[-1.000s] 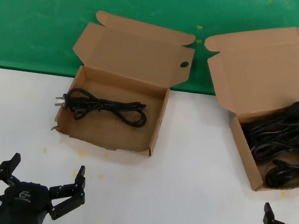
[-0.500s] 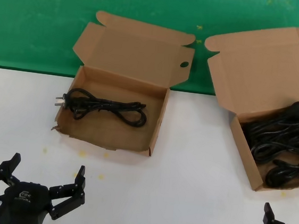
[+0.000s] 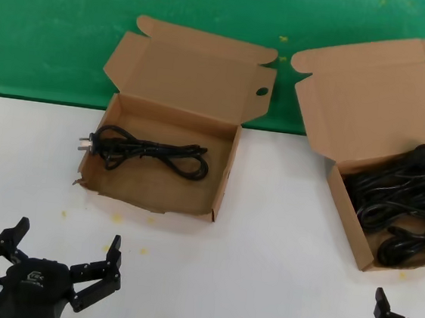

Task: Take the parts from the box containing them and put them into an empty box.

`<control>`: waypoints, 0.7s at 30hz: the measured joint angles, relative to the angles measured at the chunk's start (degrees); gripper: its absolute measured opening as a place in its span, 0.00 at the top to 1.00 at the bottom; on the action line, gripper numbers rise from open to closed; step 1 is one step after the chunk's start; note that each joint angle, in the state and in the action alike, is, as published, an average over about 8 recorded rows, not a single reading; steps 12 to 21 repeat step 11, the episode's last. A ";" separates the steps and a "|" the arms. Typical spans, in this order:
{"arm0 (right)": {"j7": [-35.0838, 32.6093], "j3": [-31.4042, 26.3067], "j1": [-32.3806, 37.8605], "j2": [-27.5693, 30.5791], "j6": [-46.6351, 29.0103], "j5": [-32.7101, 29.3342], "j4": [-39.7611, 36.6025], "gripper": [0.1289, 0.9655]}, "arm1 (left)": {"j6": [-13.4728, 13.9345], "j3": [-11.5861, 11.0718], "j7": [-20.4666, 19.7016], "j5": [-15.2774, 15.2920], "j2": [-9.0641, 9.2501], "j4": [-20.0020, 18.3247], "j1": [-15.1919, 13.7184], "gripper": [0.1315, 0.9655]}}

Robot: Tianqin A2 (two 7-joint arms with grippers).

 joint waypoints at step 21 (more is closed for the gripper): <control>0.00 0.00 0.00 0.00 0.00 0.00 0.00 0.00 | 0.00 0.00 0.00 0.00 0.00 0.00 0.00 0.00</control>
